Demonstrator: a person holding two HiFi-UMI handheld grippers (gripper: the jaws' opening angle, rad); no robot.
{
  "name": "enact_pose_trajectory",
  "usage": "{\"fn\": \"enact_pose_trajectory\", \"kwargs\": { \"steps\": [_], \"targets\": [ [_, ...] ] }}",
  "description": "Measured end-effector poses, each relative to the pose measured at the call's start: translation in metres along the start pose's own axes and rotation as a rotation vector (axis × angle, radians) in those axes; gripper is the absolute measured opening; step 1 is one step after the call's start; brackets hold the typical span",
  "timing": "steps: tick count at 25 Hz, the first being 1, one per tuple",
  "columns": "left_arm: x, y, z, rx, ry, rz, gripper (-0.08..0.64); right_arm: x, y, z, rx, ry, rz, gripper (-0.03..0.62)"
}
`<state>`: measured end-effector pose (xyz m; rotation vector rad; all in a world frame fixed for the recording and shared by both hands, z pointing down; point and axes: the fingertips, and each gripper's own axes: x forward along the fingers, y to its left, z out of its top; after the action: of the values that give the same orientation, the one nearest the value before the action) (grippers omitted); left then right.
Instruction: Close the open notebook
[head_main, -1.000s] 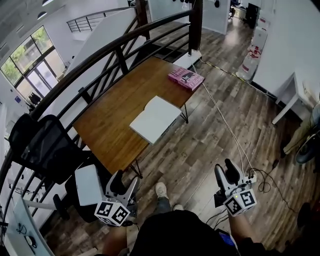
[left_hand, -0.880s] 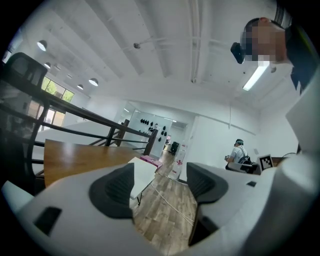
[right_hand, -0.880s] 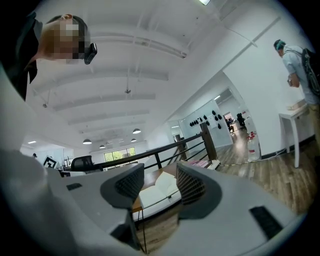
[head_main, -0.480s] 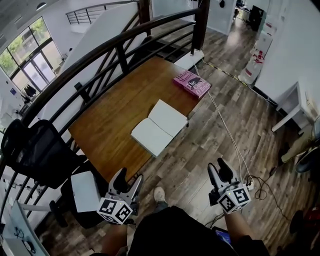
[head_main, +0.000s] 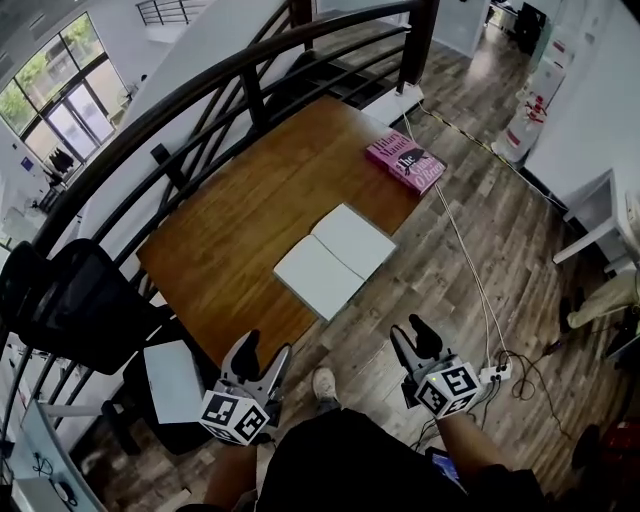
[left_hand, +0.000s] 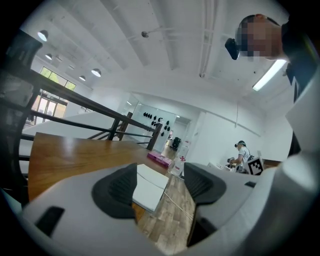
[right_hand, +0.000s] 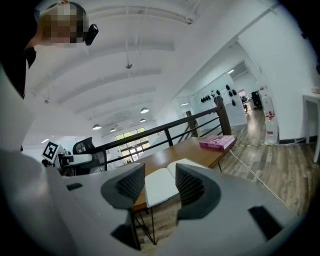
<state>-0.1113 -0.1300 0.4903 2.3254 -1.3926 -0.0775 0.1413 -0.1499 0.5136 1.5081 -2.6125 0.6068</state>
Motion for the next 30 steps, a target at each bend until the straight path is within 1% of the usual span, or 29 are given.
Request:
{"fn": "enact_pose_trajectory", "kwargs": {
  "steps": [3,5,7,10,11,12,13,14,15,18,20,25,30],
  "targets": [
    [0.002,0.012,-0.002,-0.001,0.015,0.000,0.299,0.021,0.007,-0.020,-0.069,0.069,0.012,0.186],
    [0.003,0.020,-0.003,-0.008,0.023,0.002,0.299,0.036,0.011,-0.036,-0.079,0.117,0.029,0.185],
    [0.003,0.031,-0.005,-0.019,0.032,0.008,0.298,0.051,0.013,-0.053,-0.022,0.159,0.043,0.183],
    [-0.002,0.045,-0.011,-0.027,0.046,0.015,0.296,0.072,0.016,-0.082,0.114,0.211,0.044,0.183],
    [-0.004,0.049,-0.013,-0.029,0.051,0.016,0.296,0.078,0.019,-0.093,0.136,0.229,0.042,0.184],
    [-0.006,0.052,-0.016,-0.030,0.057,0.018,0.296,0.084,0.022,-0.103,0.139,0.250,0.040,0.186],
    [-0.008,0.056,-0.018,-0.032,0.064,0.020,0.296,0.089,0.026,-0.112,0.119,0.271,0.039,0.186],
    [-0.009,0.059,-0.020,-0.036,0.071,0.023,0.296,0.094,0.029,-0.120,0.076,0.294,0.039,0.186],
    [-0.011,0.062,-0.021,-0.040,0.078,0.026,0.295,0.098,0.033,-0.127,0.009,0.319,0.041,0.187],
    [-0.015,0.066,-0.026,-0.050,0.094,0.036,0.295,0.107,0.044,-0.144,-0.279,0.366,0.076,0.203],
    [-0.017,0.070,-0.029,-0.050,0.105,0.045,0.295,0.115,0.052,-0.152,-0.426,0.376,0.115,0.213],
    [-0.022,0.079,-0.036,-0.082,0.113,0.074,0.295,0.131,0.058,-0.166,-0.636,0.413,0.178,0.224],
    [-0.025,0.083,-0.037,-0.100,0.116,0.095,0.293,0.143,0.056,-0.182,-0.893,0.452,0.244,0.246]
  ]
}}
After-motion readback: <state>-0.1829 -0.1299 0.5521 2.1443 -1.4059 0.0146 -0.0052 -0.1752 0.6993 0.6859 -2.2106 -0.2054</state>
